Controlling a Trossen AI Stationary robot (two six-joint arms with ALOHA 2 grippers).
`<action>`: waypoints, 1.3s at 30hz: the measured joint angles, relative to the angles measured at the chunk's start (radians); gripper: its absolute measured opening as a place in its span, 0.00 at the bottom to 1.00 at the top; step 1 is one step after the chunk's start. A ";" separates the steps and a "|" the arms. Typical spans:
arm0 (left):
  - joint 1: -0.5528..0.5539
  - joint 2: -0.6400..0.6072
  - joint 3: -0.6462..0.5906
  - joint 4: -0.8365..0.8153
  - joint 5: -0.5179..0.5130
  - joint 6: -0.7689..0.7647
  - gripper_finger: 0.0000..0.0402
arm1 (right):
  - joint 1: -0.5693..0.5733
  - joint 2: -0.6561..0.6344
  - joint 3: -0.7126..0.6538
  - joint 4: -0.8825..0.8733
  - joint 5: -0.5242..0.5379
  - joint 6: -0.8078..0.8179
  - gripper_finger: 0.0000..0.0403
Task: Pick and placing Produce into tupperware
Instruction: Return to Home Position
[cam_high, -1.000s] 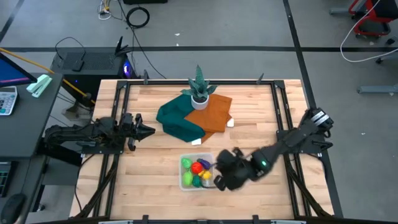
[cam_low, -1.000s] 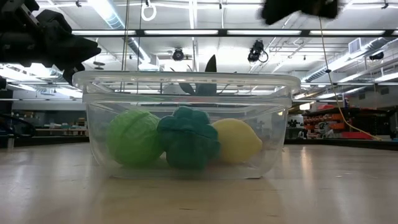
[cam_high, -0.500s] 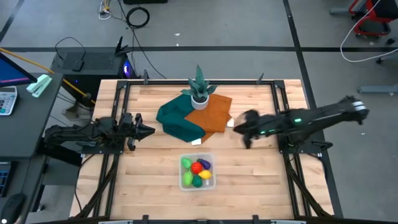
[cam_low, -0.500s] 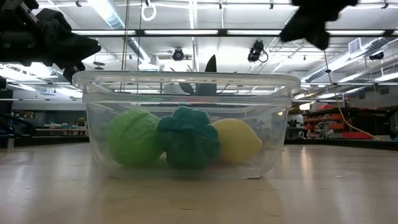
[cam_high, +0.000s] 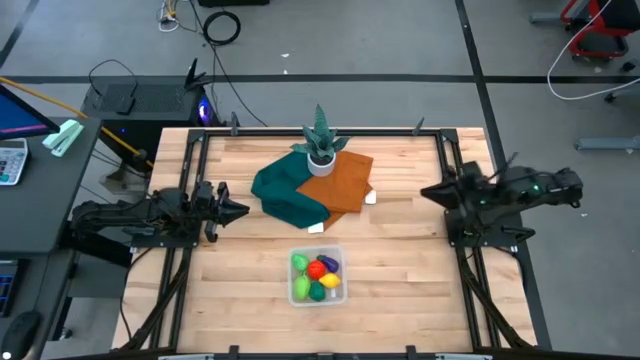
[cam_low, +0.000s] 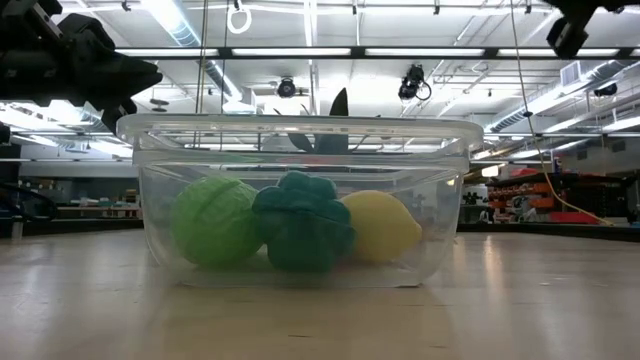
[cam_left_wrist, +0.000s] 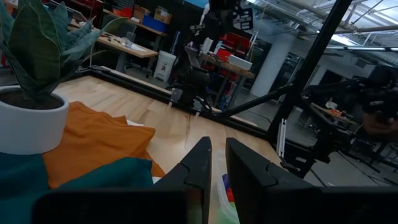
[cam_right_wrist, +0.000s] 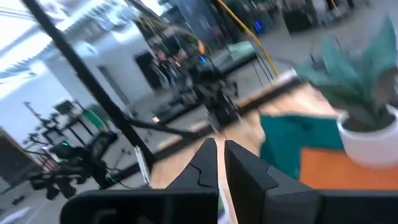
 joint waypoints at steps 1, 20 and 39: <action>0.000 0.000 0.000 0.000 0.000 0.001 0.13 | 0.001 -0.024 -0.007 0.018 -0.008 -0.022 0.00; 0.000 0.000 0.000 0.001 0.000 0.000 0.13 | -0.004 -0.195 -0.270 0.377 -0.125 -0.144 0.00; 0.000 0.000 0.000 0.001 0.000 0.000 0.15 | -0.241 -0.194 -0.363 0.485 -0.278 -0.052 0.00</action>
